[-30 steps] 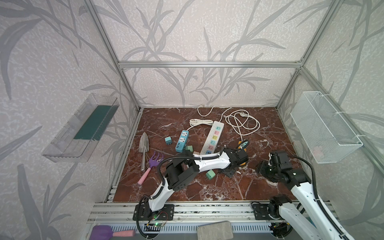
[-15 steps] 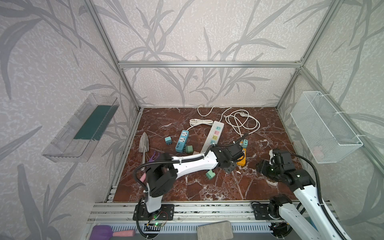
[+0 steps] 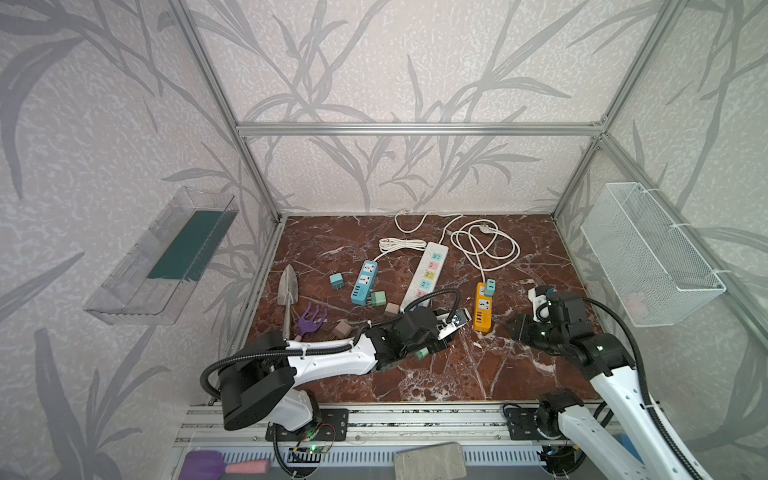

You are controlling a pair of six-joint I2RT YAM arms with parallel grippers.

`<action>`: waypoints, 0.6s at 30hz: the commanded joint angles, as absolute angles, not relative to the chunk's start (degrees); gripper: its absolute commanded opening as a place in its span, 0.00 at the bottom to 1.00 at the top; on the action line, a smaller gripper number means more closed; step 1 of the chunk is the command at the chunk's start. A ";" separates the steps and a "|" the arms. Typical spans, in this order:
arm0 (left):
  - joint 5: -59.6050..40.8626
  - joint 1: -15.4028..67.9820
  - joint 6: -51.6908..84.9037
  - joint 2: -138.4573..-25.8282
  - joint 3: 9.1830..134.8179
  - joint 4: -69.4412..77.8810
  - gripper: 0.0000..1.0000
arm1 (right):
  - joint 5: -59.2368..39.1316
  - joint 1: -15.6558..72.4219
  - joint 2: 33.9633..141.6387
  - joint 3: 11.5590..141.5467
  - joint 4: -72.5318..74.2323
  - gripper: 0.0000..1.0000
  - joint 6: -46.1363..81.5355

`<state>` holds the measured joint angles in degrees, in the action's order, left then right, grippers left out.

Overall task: Insert the plug
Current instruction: 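Rotate the held adapter with left gripper and bring it toward the right gripper, then grasp the adapter with right gripper while left gripper releases and withdraws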

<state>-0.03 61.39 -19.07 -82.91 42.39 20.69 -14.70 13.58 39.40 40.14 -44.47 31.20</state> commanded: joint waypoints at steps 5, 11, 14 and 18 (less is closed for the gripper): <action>-9.09 60.64 -21.01 -81.37 41.54 27.44 0.00 | -16.60 22.02 40.88 43.86 -37.71 0.41 30.85; -9.08 60.73 -18.20 -82.20 41.55 27.61 0.00 | -14.71 32.52 48.61 47.98 -34.06 0.50 29.44; -8.25 60.73 -18.98 -81.87 41.68 27.06 0.00 | -12.79 36.30 53.06 49.04 -32.45 0.50 29.22; -7.72 60.80 -18.81 -81.46 41.73 27.05 0.00 | -13.34 37.52 57.04 48.96 -28.93 0.45 30.77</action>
<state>-7.62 60.95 -18.44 -82.67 41.74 25.34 -13.96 36.95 55.90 47.88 -32.29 30.35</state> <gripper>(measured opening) 0.404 0.452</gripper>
